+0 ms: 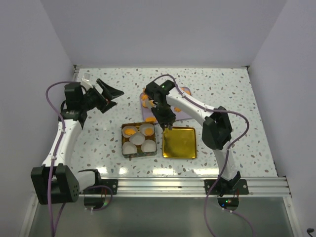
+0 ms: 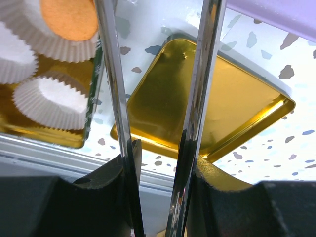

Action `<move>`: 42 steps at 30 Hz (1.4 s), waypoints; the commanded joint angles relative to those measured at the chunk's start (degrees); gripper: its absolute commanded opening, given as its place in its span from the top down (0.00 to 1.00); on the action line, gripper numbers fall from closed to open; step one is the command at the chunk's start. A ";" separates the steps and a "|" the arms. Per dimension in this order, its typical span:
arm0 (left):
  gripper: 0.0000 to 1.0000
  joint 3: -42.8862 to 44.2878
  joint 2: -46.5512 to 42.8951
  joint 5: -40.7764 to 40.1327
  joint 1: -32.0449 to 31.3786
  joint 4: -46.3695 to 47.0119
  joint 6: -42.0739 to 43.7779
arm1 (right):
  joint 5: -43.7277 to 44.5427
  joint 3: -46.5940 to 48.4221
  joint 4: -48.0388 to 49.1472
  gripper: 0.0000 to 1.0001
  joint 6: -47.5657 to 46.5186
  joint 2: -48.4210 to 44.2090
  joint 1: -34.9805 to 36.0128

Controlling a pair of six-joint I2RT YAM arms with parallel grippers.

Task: Pack the cookies

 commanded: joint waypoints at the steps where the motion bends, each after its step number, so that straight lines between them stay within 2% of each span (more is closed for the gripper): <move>1: 0.01 3.67 0.45 -2.17 -0.14 -1.70 1.60 | -1.47 3.71 -13.91 0.69 1.14 -6.80 -0.02; 6: 0.01 4.29 0.63 -4.98 -0.14 -3.90 1.51 | -6.21 2.83 -13.82 0.68 1.75 -9.97 1.82; 13: 0.01 6.40 1.07 -8.94 -0.23 -6.09 1.16 | -11.31 0.46 -13.47 0.67 1.40 -13.48 9.02; 23: 0.01 10.00 2.92 -12.19 -0.14 -8.03 1.07 | -15.01 -11.40 -10.31 0.67 0.87 -19.46 15.89; 26: 0.01 10.35 2.83 -12.72 -0.32 -8.20 0.54 | -15.27 -16.58 -8.82 0.67 1.31 -21.48 16.86; 33: 0.01 10.18 2.13 -14.22 -1.90 -8.38 -0.51 | -15.18 -20.19 -7.06 0.67 1.05 -22.63 17.38; 42: 0.01 10.35 1.60 -14.31 -2.60 -8.64 -0.51 | -13.87 -19.15 -6.62 0.65 -0.36 -19.99 17.47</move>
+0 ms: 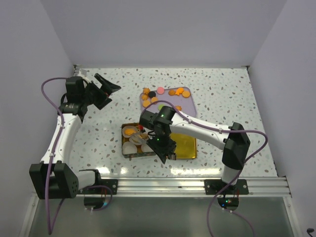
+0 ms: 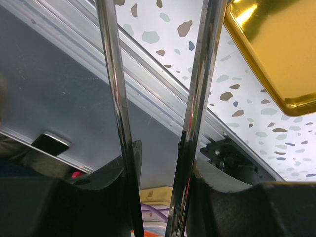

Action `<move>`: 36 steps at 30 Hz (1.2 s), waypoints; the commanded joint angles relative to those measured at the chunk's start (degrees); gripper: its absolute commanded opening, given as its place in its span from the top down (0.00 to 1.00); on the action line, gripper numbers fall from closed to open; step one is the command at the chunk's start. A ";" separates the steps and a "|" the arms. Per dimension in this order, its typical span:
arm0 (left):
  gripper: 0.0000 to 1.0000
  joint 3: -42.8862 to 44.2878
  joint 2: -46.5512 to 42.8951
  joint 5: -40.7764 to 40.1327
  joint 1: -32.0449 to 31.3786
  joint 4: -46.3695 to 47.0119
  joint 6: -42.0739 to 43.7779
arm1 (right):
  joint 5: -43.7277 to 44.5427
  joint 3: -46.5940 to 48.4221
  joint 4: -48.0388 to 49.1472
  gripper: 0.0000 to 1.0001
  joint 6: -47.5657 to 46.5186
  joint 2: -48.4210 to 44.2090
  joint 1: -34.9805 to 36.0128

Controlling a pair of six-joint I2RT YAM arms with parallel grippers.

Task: Pack the cookies

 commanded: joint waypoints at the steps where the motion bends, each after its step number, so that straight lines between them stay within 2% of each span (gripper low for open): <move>1: 0.01 2.12 -1.53 -0.54 -0.33 0.25 -0.36 | -0.12 1.86 -6.16 0.65 -1.01 -0.23 0.29; 10: 0.01 1.59 -1.79 -0.45 -0.33 -0.27 0.08 | 1.81 3.97 -6.15 0.53 -0.31 1.87 0.29; 16: 0.01 2.02 -1.27 0.08 -0.24 0.43 0.17 | 3.48 8.27 -7.91 0.52 -0.22 3.63 0.29; 20: 0.01 2.99 -0.91 0.43 -0.24 0.25 0.61 | 5.94 15.11 -9.84 0.53 0.48 4.16 -0.23; 26: 0.01 4.49 -0.30 0.52 -0.24 -0.62 2.19 | 7.79 20.32 -12.83 0.53 -0.40 4.51 -6.99; 30: 0.01 4.40 0.14 1.13 -0.24 -0.63 2.89 | 8.40 18.13 -12.13 0.54 -0.49 2.59 -15.06; 36: 0.01 3.35 0.67 2.97 -0.24 0.25 3.33 | 11.92 10.22 -9.23 0.53 -0.66 1.52 -20.18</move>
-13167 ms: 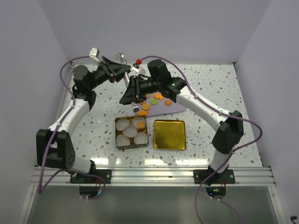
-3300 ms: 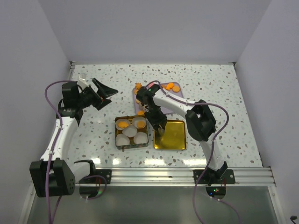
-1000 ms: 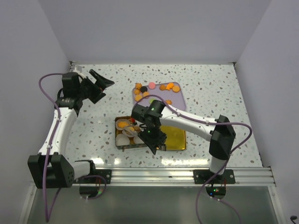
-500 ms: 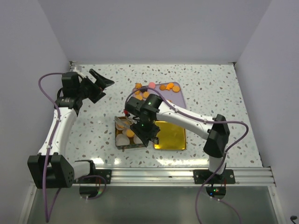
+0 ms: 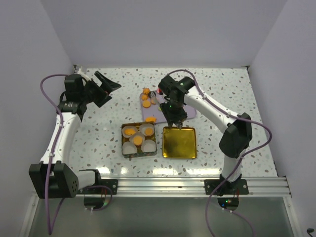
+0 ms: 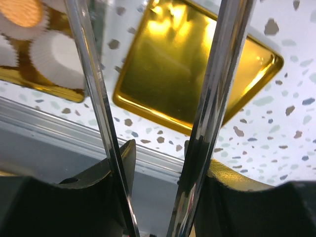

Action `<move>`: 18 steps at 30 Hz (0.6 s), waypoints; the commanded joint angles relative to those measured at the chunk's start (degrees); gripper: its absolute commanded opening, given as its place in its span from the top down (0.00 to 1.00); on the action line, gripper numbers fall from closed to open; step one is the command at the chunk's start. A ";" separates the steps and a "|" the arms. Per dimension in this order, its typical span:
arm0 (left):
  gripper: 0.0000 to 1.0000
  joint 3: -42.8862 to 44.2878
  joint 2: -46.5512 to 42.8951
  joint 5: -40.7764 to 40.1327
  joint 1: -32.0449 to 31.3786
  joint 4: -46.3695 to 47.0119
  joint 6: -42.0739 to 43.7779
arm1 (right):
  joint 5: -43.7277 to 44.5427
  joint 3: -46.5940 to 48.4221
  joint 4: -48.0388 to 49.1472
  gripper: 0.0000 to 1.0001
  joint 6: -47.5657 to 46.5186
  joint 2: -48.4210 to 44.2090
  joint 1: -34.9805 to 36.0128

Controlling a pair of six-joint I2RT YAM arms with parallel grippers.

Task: Pack the cookies

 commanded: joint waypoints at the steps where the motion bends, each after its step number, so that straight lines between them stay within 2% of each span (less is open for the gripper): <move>1: 0.01 1.20 0.47 2.19 -0.20 0.80 1.89 | 2.33 -4.36 -9.37 0.53 -0.99 -2.80 -0.75; 5: 0.01 0.50 0.74 3.24 -0.20 1.06 2.59 | 4.61 -7.01 -9.09 0.53 -1.96 -0.88 -2.16; 18: 0.02 -3.19 1.18 7.11 -0.20 4.23 2.94 | 5.14 -4.37 -9.09 0.53 -2.66 7.48 -2.25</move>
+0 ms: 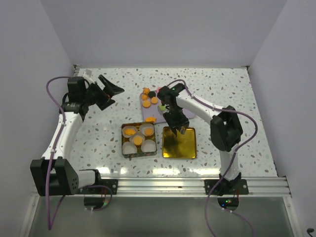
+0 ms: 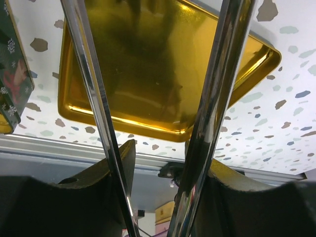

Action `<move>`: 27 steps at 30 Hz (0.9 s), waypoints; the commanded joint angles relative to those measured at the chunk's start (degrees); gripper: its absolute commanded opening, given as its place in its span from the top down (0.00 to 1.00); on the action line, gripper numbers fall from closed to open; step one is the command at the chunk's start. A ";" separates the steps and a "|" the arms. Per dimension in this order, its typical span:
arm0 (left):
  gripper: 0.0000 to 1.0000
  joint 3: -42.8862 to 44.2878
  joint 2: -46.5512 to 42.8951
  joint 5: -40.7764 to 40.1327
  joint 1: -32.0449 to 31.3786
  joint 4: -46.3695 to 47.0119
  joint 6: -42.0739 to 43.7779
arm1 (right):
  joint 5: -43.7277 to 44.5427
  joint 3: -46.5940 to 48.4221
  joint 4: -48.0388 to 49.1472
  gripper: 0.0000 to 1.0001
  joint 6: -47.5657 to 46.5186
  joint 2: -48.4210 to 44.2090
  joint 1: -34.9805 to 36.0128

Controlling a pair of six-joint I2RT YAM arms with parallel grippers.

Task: Pack the cookies

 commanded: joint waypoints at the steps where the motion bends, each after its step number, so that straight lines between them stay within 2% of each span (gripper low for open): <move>1: 0.02 -0.87 -0.29 2.24 -0.20 3.24 1.57 | 0.59 3.12 -8.26 0.53 -0.76 0.62 -0.22; 13: 0.02 -1.67 0.85 4.61 -0.11 4.30 2.36 | 1.21 8.66 -9.58 0.53 0.47 6.94 -0.31; 21: 0.02 -2.37 1.38 5.49 0.51 4.91 2.71 | 2.35 6.11 -9.93 0.53 0.82 7.56 -0.31; 27: 0.02 -3.16 1.91 6.02 0.77 6.06 2.27 | 2.97 5.06 -10.28 0.58 0.91 6.86 -0.31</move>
